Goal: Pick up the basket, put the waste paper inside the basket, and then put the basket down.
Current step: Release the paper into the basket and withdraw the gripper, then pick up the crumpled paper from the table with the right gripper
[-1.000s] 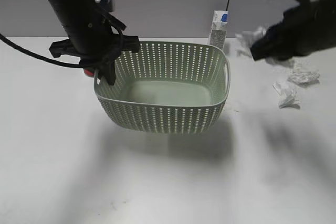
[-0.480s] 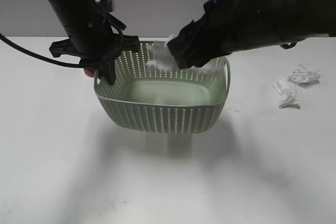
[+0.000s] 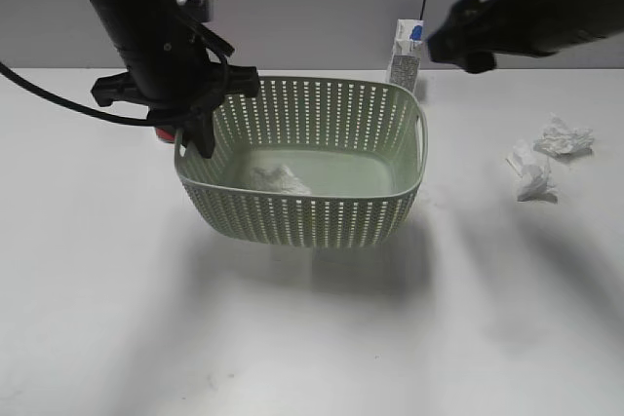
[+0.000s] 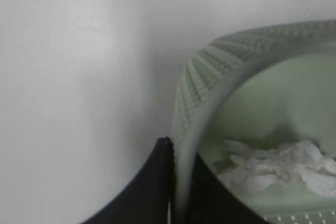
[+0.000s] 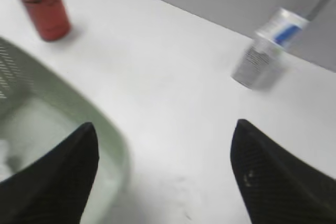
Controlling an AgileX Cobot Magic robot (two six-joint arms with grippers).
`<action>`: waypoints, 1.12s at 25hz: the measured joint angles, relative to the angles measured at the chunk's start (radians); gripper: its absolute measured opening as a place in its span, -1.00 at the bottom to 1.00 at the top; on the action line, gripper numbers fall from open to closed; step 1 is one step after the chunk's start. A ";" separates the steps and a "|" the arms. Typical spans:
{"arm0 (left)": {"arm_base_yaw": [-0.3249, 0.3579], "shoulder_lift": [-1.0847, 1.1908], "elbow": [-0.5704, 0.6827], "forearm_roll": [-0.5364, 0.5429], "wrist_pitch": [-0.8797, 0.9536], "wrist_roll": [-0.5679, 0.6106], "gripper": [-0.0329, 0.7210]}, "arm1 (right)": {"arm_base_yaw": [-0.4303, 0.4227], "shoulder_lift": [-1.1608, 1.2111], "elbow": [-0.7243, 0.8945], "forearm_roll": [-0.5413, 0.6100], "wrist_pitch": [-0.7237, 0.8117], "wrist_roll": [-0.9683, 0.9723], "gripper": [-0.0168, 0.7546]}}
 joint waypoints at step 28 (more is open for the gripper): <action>0.000 0.000 0.000 0.000 -0.001 0.000 -0.91 | -0.302 0.310 -0.021 -0.066 0.132 0.053 -0.94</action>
